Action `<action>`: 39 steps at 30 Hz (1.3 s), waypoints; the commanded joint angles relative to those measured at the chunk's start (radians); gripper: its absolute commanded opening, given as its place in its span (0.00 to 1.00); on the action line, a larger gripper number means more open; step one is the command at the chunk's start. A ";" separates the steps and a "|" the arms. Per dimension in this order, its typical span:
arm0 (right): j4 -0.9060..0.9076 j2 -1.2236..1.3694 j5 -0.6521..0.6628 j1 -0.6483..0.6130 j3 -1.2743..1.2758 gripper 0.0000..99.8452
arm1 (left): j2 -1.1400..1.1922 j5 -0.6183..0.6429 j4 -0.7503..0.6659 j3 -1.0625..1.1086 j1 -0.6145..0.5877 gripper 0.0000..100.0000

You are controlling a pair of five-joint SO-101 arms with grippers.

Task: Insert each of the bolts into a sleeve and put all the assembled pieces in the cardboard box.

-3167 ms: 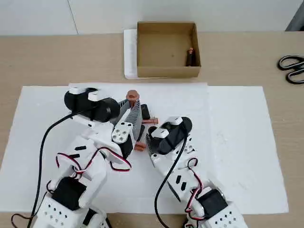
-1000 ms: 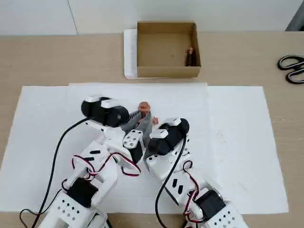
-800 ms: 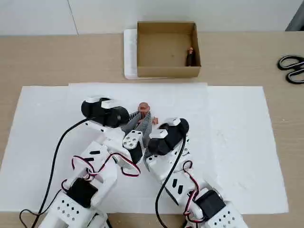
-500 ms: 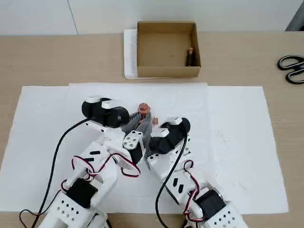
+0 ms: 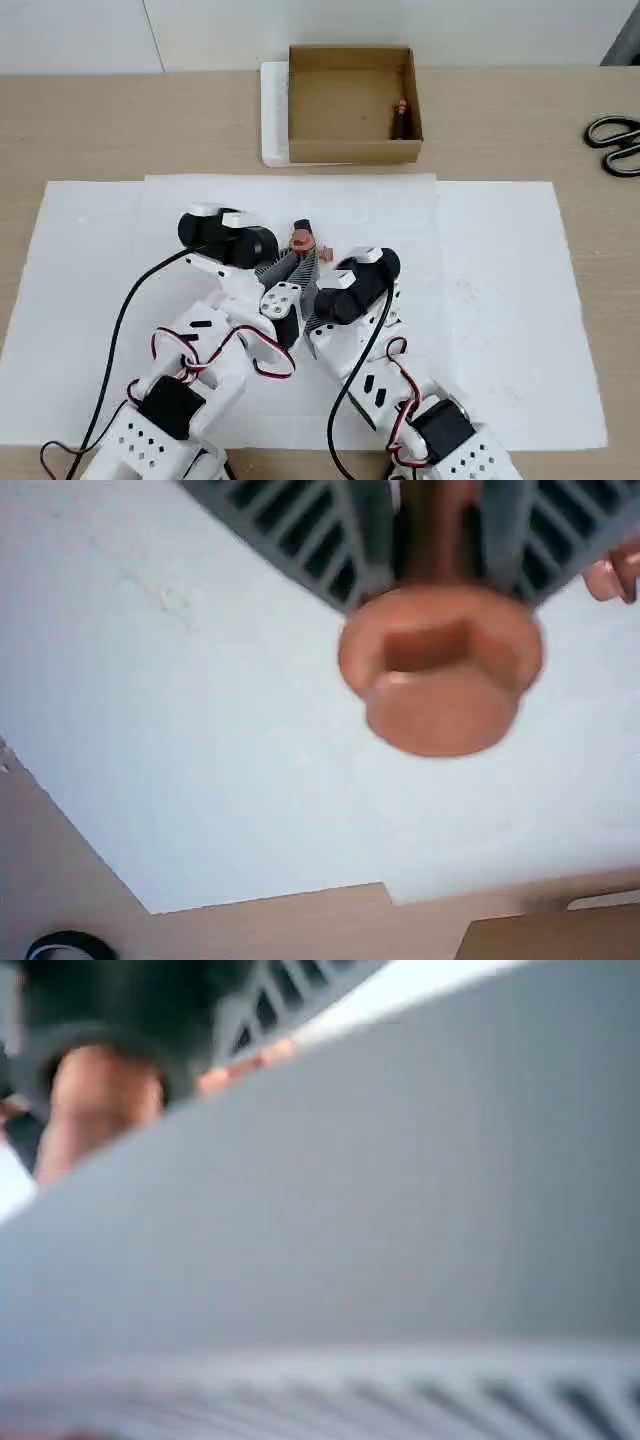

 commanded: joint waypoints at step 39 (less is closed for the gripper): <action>-0.005 -0.007 -0.011 0.018 -0.017 0.00 | -0.009 -0.031 0.123 0.042 0.000 0.15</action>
